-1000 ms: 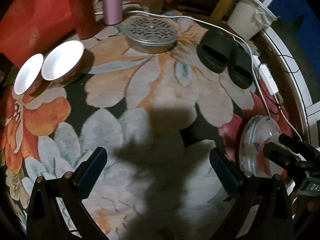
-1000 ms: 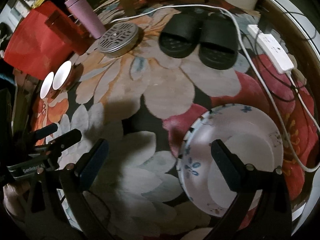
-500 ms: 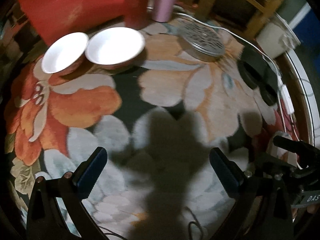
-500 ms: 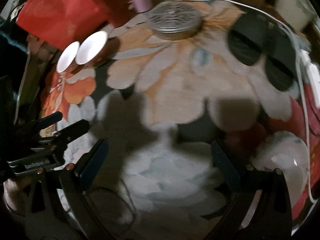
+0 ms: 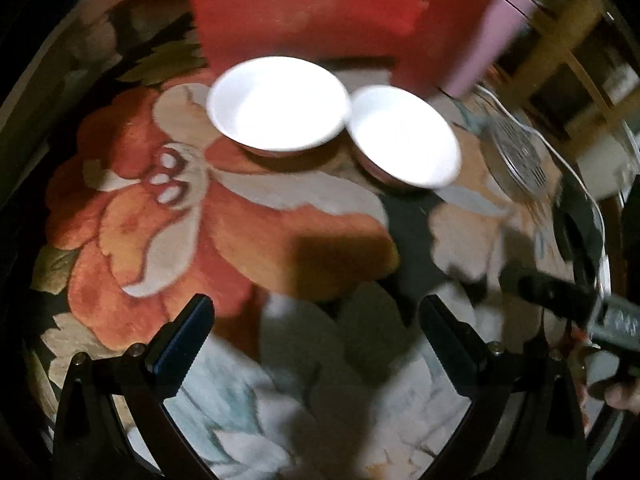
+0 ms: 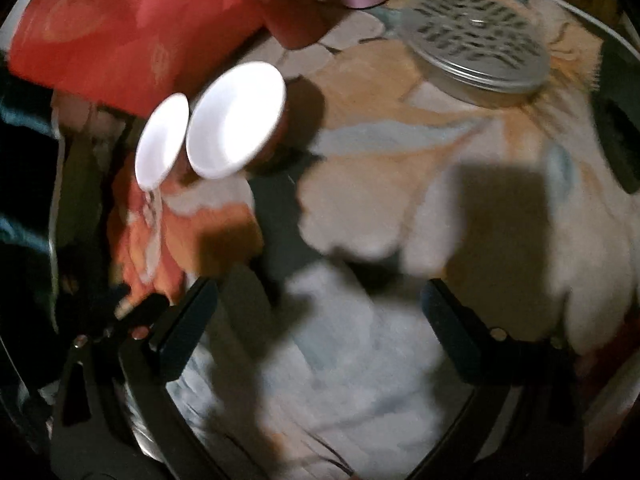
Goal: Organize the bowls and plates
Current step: 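Grasp the rim of a second white bowl with the right tool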
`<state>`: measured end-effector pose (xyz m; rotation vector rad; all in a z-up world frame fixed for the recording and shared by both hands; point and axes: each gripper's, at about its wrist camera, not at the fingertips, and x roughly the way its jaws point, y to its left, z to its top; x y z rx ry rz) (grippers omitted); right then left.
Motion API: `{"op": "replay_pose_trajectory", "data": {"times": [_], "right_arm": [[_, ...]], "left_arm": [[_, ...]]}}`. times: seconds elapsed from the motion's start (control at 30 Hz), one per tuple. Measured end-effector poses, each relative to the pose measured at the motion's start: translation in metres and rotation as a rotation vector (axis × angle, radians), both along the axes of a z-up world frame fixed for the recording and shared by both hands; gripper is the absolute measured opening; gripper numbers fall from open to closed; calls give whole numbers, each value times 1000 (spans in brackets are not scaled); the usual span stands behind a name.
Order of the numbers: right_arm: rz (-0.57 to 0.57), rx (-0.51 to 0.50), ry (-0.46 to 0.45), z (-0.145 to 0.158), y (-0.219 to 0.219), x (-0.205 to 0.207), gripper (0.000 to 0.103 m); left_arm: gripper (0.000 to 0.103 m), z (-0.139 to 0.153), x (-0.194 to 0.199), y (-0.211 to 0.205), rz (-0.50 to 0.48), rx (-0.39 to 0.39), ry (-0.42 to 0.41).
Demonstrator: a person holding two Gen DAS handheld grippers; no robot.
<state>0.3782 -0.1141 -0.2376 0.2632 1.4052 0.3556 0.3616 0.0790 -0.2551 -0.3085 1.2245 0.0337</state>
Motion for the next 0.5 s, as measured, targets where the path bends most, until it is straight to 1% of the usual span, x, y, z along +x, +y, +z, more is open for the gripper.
{"op": "replay_pose_trajectory", "data": {"times": [0.03,0.1,0.13,0.23,0.3,0.33,0.4,0.43,0.47,0.5], "right_arm": [[-10,11,3,-2,6,6,101],[-29,31,4,-7,19,23,92],[-39,39,6,-9,25,30,91],[-111,70,13,-15,35,54,85],[-165,78,27,-21,38,67,71],[-181,82,39,-25,40,72,66],[-191,84,82,-36,46,80,37],[-186,69,106,-42,49,83,30],[-182,60,129,-47,51,84,18],[-179,54,140,-50,52,84,16]], "left_arm": [[102,0,2,5,9,-1,-2],[102,1,3,12,21,-5,-9],[102,1,3,16,26,-9,-11],[102,-1,1,25,37,-20,-13],[102,-3,-1,27,41,-28,-7],[102,-6,-3,28,42,-32,-3],[102,-9,-5,30,46,-36,3],[102,-10,-6,31,47,-41,7],[102,-11,-6,31,46,-44,9],[102,-12,-7,31,44,-48,10]]}}
